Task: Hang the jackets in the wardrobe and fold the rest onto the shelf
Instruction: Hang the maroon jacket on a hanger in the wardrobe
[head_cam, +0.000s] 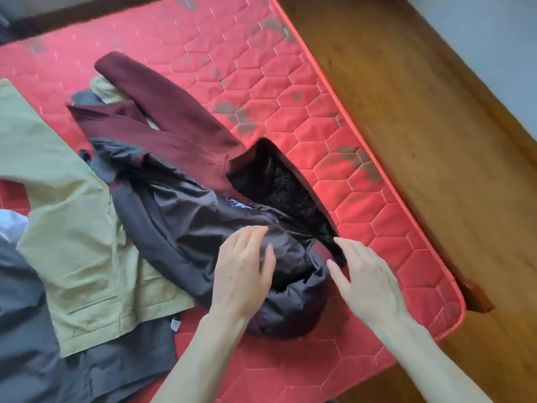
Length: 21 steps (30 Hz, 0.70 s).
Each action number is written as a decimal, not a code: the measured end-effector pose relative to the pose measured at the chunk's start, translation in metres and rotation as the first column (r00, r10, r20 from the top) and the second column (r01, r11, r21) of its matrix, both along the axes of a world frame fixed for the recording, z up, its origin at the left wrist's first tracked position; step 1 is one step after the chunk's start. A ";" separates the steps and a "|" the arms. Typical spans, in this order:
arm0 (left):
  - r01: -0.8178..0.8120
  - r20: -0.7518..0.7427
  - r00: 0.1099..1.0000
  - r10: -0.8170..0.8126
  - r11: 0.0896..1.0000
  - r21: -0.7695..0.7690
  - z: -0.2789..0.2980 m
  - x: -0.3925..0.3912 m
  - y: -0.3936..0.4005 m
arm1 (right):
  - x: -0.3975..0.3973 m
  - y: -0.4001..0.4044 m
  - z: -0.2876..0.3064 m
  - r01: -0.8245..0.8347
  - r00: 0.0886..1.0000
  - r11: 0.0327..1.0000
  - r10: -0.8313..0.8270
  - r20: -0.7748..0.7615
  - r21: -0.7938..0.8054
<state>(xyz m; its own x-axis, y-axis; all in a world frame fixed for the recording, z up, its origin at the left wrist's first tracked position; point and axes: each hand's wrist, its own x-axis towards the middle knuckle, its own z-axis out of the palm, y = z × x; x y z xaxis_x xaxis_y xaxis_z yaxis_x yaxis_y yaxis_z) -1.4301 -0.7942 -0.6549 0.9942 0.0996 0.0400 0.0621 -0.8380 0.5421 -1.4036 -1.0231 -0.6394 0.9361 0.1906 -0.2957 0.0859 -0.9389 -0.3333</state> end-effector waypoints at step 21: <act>0.569 -0.354 0.820 -0.450 0.706 0.421 -0.137 0.148 0.012 | 0.080 0.044 -0.154 -0.011 1.000 0.965 0.012 0.001 -0.261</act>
